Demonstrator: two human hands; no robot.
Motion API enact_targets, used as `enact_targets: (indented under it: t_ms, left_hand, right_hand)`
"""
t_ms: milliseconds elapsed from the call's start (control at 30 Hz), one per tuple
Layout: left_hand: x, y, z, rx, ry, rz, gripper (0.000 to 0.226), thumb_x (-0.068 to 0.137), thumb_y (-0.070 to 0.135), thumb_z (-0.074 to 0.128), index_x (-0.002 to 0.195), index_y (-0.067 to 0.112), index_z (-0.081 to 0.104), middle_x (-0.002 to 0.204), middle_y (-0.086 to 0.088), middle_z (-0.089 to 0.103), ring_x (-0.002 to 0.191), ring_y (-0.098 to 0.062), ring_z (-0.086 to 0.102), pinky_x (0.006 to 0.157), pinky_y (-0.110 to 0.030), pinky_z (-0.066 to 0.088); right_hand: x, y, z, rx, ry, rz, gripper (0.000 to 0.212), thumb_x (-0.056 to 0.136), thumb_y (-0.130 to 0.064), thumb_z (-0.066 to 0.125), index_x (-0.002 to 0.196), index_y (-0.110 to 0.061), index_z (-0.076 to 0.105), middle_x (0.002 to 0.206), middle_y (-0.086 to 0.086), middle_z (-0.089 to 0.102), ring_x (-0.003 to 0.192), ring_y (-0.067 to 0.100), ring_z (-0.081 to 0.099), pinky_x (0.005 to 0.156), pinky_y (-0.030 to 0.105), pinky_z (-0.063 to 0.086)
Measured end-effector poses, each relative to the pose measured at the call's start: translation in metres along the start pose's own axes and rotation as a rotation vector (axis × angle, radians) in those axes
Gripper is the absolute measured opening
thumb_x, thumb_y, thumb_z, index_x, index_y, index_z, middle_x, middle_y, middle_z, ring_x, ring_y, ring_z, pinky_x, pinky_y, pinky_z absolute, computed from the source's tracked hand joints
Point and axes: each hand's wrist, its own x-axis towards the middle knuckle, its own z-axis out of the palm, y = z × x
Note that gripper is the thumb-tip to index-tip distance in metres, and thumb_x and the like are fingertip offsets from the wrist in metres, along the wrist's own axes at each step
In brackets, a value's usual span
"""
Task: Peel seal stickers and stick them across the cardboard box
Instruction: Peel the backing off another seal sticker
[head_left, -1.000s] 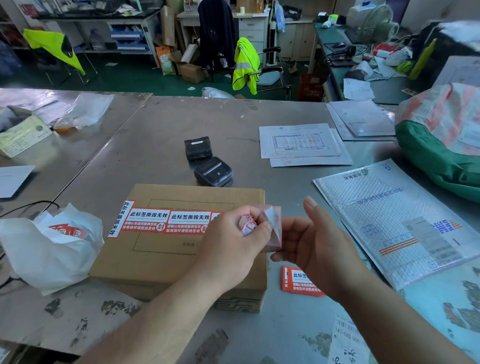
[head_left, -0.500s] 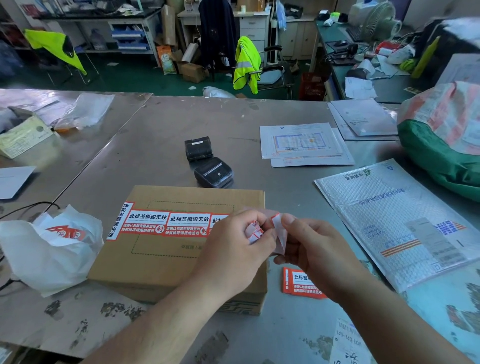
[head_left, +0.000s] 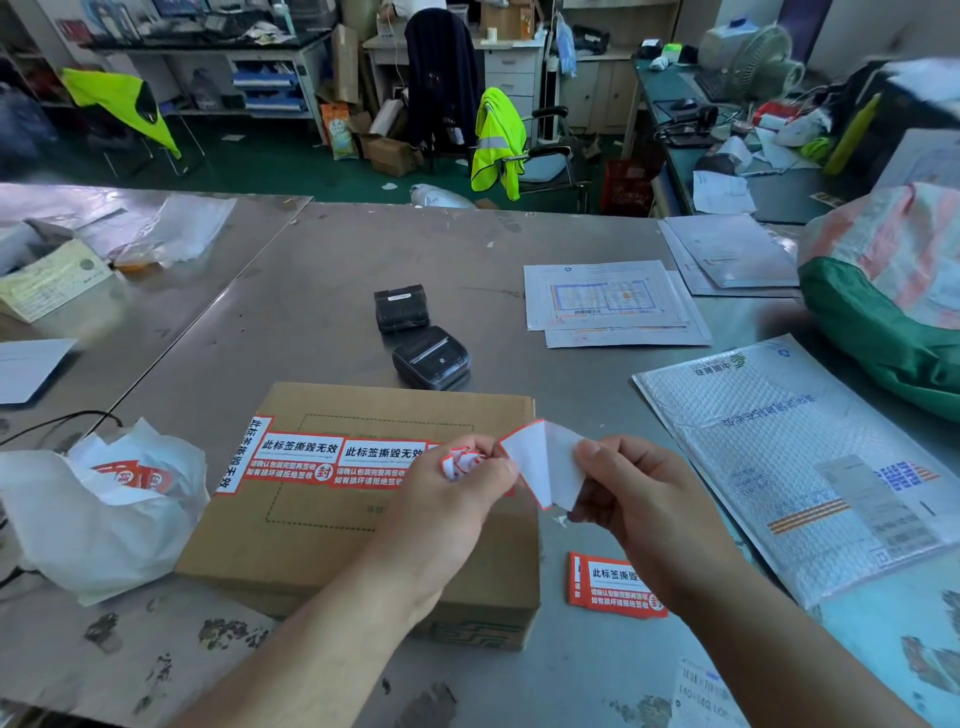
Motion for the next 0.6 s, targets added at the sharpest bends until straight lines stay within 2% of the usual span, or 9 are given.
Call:
enact_targets:
  t_ms: [67, 133, 200, 267, 333, 367, 467, 533, 600]
  left_hand:
    - [0.001, 0.002, -0.006, -0.094, 0.047, -0.045, 0.009, 0.062, 0.032, 0.063, 0.059, 0.024, 0.06, 0.056, 0.002, 0.032, 0.047, -0.01, 0.022, 0.049, -0.025, 0.016]
    - [0.003, 0.002, -0.012, -0.138, 0.074, -0.078, 0.011, 0.069, 0.025, 0.06, 0.059, 0.024, 0.059, 0.067, -0.008, 0.027, 0.051, -0.012, 0.018, 0.052, -0.029, 0.014]
    - [0.003, 0.001, -0.016, -0.173, 0.065, -0.086, 0.011, 0.072, 0.024, 0.058, 0.061, 0.024, 0.058, 0.078, -0.011, 0.03, 0.057, -0.017, 0.014, 0.054, -0.03, 0.012]
    - [0.003, -0.001, -0.018, -0.216, 0.022, -0.071, 0.011, 0.069, 0.03, 0.063, 0.068, 0.021, 0.058, 0.079, -0.01, 0.032, 0.06, -0.019, 0.012, 0.055, -0.032, 0.01]
    - [0.004, -0.005, -0.021, -0.246, -0.046, -0.034, 0.039, 0.065, 0.047, 0.066, 0.081, 0.012, 0.06, 0.073, -0.008, 0.037, 0.056, -0.017, 0.014, 0.055, -0.032, 0.009]
    - [0.004, -0.005, -0.022, -0.232, -0.07, -0.017, 0.051, 0.064, 0.057, 0.067, 0.083, 0.01, 0.062, 0.068, 0.001, 0.042, 0.052, -0.013, 0.019, 0.053, -0.028, 0.012]
    - [0.004, -0.004, -0.021, -0.108, -0.074, 0.058, 0.07, 0.05, 0.081, 0.07, 0.081, 0.018, 0.066, 0.058, 0.015, 0.053, 0.047, -0.002, 0.039, 0.05, -0.016, 0.029]
    - [0.004, -0.005, -0.022, -0.038, -0.035, 0.089, 0.069, 0.053, 0.074, 0.076, 0.085, 0.014, 0.065, 0.064, 0.009, 0.058, 0.056, -0.006, 0.049, 0.059, -0.02, 0.037]
    - [0.006, -0.005, -0.024, 0.008, -0.011, 0.085, 0.042, 0.069, 0.05, 0.076, 0.086, 0.013, 0.066, 0.071, 0.003, 0.064, 0.066, -0.009, 0.055, 0.065, -0.027, 0.041]
  right_hand:
    - [0.001, -0.001, -0.001, 0.016, 0.038, 0.0, 0.026, 0.08, -0.031, 0.064, 0.06, -0.015, 0.066, 0.067, 0.014, 0.059, 0.064, 0.023, 0.056, 0.065, 0.037, 0.049]
    - [0.002, -0.004, -0.001, 0.008, 0.054, -0.003, 0.026, 0.081, -0.032, 0.064, 0.063, -0.013, 0.066, 0.07, 0.016, 0.059, 0.068, 0.027, 0.056, 0.066, 0.038, 0.049]
    - [0.002, -0.005, 0.002, -0.017, 0.048, -0.019, 0.03, 0.08, -0.032, 0.064, 0.063, -0.007, 0.064, 0.068, 0.014, 0.059, 0.067, 0.025, 0.056, 0.067, 0.039, 0.051]
    - [0.001, -0.005, 0.008, -0.061, 0.033, -0.04, 0.034, 0.083, -0.03, 0.066, 0.066, -0.001, 0.06, 0.067, 0.012, 0.061, 0.065, 0.022, 0.058, 0.069, 0.039, 0.053]
    - [0.0, -0.007, 0.015, -0.116, 0.019, -0.063, 0.034, 0.092, -0.02, 0.066, 0.069, 0.004, 0.06, 0.065, 0.009, 0.062, 0.063, 0.019, 0.061, 0.069, 0.038, 0.054]
    - [0.0, -0.008, 0.018, -0.139, 0.01, -0.067, 0.032, 0.095, -0.015, 0.063, 0.071, 0.006, 0.06, 0.063, 0.007, 0.063, 0.062, 0.017, 0.061, 0.068, 0.035, 0.054]
    - [-0.003, -0.012, 0.025, -0.179, -0.033, -0.061, 0.029, 0.096, -0.014, 0.059, 0.071, 0.001, 0.065, 0.061, 0.001, 0.066, 0.06, 0.013, 0.063, 0.064, 0.027, 0.054]
    - [-0.005, -0.014, 0.028, -0.197, -0.055, -0.069, 0.028, 0.096, -0.015, 0.059, 0.073, 0.0, 0.067, 0.063, 0.002, 0.069, 0.061, 0.013, 0.064, 0.064, 0.026, 0.055]
    - [-0.005, -0.016, 0.03, -0.204, -0.062, -0.077, 0.029, 0.096, -0.015, 0.059, 0.074, 0.002, 0.067, 0.063, 0.003, 0.069, 0.06, 0.012, 0.063, 0.063, 0.026, 0.054]
